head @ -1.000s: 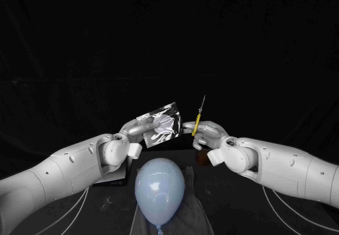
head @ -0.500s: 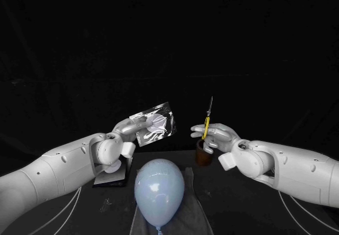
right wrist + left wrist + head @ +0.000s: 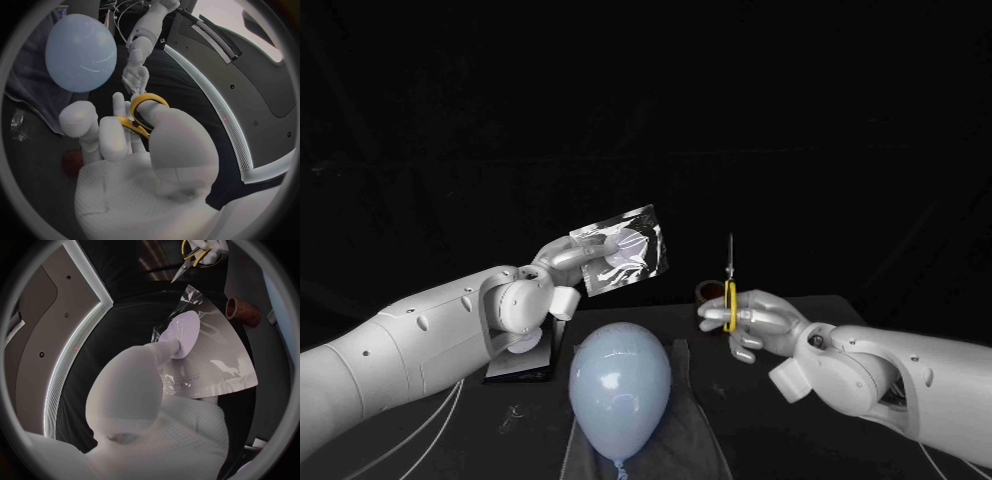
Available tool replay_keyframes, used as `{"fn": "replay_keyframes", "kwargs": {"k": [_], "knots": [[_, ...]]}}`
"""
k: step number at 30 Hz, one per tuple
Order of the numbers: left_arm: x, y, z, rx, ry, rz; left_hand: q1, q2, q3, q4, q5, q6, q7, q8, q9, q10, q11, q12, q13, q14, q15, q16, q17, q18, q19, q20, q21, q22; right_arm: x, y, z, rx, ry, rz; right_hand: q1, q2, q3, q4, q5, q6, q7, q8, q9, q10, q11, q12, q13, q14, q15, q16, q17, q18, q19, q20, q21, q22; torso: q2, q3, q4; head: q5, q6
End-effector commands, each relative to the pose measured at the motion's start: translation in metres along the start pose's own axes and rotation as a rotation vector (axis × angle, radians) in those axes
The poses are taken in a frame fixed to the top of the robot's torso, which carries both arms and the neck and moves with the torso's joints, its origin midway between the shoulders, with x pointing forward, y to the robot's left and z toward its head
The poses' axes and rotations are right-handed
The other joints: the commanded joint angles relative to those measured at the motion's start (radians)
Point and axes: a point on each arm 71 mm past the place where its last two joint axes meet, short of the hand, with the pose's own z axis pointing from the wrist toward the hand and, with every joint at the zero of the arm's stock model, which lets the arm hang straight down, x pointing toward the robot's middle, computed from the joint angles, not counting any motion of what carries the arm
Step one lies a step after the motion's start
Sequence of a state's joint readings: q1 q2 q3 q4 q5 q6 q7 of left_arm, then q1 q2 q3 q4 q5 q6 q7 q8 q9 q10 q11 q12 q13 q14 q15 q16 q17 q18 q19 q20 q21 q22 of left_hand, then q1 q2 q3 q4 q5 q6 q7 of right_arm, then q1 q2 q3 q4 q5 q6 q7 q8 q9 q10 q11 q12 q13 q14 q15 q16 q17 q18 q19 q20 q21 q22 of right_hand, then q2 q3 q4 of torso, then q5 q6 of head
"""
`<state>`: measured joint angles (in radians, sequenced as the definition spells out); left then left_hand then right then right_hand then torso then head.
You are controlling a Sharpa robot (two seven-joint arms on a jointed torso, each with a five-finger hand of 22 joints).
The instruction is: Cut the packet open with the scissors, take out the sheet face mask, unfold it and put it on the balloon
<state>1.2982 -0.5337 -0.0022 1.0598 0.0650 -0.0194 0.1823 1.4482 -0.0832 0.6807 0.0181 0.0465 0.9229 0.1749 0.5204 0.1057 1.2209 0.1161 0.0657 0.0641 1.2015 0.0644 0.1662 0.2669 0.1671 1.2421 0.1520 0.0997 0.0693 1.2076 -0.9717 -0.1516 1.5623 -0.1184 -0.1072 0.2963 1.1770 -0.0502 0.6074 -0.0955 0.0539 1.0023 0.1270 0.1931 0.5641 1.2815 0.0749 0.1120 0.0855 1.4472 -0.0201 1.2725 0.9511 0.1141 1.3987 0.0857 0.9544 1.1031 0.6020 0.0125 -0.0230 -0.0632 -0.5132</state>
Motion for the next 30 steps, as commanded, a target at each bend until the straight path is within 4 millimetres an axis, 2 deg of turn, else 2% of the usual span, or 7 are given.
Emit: {"fn": "replay_keyframes", "kwargs": {"k": [1, 3, 10, 14, 18, 24, 30], "knots": [[0.009, 0.001, 0.001, -0.014, -0.019, 0.024, -0.019, 0.000, 0.007, -0.008, 0.004, 0.001, 0.002, 0.004, 0.135, 0.009, 0.000, 0.000, 0.002, 0.009, -0.001, -0.003, 0.003, 0.017, 0.007, -0.001, 0.005, 0.001, 0.005, -0.011, -0.011, 0.005, 0.026, -0.067, 0.010, -0.002, 0.001, -0.006, 0.006, 0.009, 0.001, 0.003, 0.002, 0.029, -0.022, 0.004, 0.001, 0.002, -0.006, -0.005, 0.003, 0.008, 0.000, -0.008, 0.007, 0.002, 0.000, 0.0019, -0.0007, -0.018, -0.021], [0.014, 0.002, 0.002, -0.021, -0.020, 0.026, -0.023, -0.001, 0.010, -0.010, 0.004, 0.002, 0.002, 0.005, 0.138, 0.011, -0.001, 0.000, 0.002, 0.010, -0.001, -0.003, 0.005, 0.017, 0.008, -0.001, 0.005, 0.001, 0.005, -0.017, -0.017, 0.013, 0.026, -0.073, 0.011, -0.002, 0.002, -0.007, 0.006, 0.010, 0.000, 0.004, 0.002, 0.030, -0.022, 0.003, 0.001, 0.002, -0.007, -0.005, 0.004, 0.008, 0.000, -0.009, 0.008, 0.003, -0.001, 0.0032, -0.0019, -0.028, -0.036], [0.033, 0.012, 0.006, -0.052, -0.019, 0.028, -0.039, -0.003, 0.021, -0.020, 0.005, 0.003, 0.000, 0.006, 0.149, 0.015, -0.002, 0.000, 0.002, 0.014, -0.003, -0.003, 0.009, 0.017, 0.011, -0.003, 0.007, 0.001, 0.007, -0.037, -0.038, 0.037, 0.030, -0.109, 0.013, -0.002, 0.003, -0.008, 0.006, 0.011, -0.001, 0.004, 0.003, 0.031, -0.023, 0.002, 0.001, 0.003, -0.008, -0.004, 0.005, 0.008, 0.001, -0.010, 0.009, 0.004, -0.002, 0.0097, -0.0108, -0.052, -0.060], [0.044, 0.018, 0.008, -0.072, -0.017, 0.025, -0.043, -0.004, 0.024, -0.023, 0.005, 0.003, 0.000, 0.006, 0.152, 0.016, -0.003, 0.000, 0.002, 0.015, -0.003, -0.003, 0.010, 0.017, 0.012, -0.003, 0.008, 0.001, 0.012, -0.051, -0.050, 0.059, 0.041, -0.127, 0.012, -0.005, 0.002, -0.009, 0.006, 0.011, 0.000, 0.004, 0.003, 0.031, -0.023, 0.001, 0.001, 0.003, -0.008, -0.005, 0.003, 0.008, 0.001, -0.010, 0.008, 0.003, -0.001, 0.0097, -0.0131, -0.067, -0.079], [0.050, 0.021, 0.007, -0.083, -0.014, 0.026, -0.048, -0.005, 0.028, -0.027, 0.005, 0.003, 0.000, 0.006, 0.156, 0.018, -0.003, 0.000, 0.002, 0.016, -0.004, -0.003, 0.012, 0.017, 0.012, -0.004, 0.008, 0.001, 0.017, -0.060, -0.059, 0.075, 0.054, -0.140, 0.011, -0.008, 0.001, -0.010, 0.005, 0.010, 0.000, 0.003, 0.002, 0.030, -0.022, -0.002, 0.001, 0.003, -0.008, -0.007, 0.000, 0.008, 0.001, -0.011, 0.005, 0.000, -0.001, 0.0132, -0.0162, -0.079, -0.103], [0.055, 0.023, 0.005, -0.096, -0.018, 0.052, -0.053, -0.006, 0.032, -0.031, 0.006, 0.003, -0.001, 0.006, 0.160, 0.019, -0.003, 0.000, 0.002, 0.017, -0.004, -0.004, 0.013, 0.017, 0.014, -0.005, 0.009, 0.001, 0.022, -0.072, -0.067, 0.092, 0.060, -0.151, 0.008, -0.012, -0.001, -0.009, 0.005, 0.007, 0.002, 0.000, 0.001, 0.027, -0.021, -0.007, 0.000, 0.002, -0.008, -0.010, -0.005, 0.009, -0.001, -0.011, -0.002, -0.004, -0.002, 0.0120, -0.0133, -0.087, -0.133], [0.057, 0.026, 0.002, -0.110, -0.020, 0.092, -0.058, -0.008, 0.036, -0.035, 0.006, 0.004, -0.001, 0.006, 0.163, 0.020, -0.004, 0.000, 0.002, 0.018, -0.005, -0.004, 0.015, 0.017, 0.014, -0.005, 0.010, 0.001, 0.026, -0.079, -0.072, 0.099, 0.053, -0.165, -0.006, -0.027, -0.008, -0.004, 0.008, -0.002, 0.007, -0.010, -0.003, 0.021, -0.016, -0.021, -0.003, -0.002, -0.004, -0.022, -0.021, 0.011, -0.006, -0.010, -0.020, -0.017, -0.002, 0.0100, -0.0119, -0.099, -0.147]]}}
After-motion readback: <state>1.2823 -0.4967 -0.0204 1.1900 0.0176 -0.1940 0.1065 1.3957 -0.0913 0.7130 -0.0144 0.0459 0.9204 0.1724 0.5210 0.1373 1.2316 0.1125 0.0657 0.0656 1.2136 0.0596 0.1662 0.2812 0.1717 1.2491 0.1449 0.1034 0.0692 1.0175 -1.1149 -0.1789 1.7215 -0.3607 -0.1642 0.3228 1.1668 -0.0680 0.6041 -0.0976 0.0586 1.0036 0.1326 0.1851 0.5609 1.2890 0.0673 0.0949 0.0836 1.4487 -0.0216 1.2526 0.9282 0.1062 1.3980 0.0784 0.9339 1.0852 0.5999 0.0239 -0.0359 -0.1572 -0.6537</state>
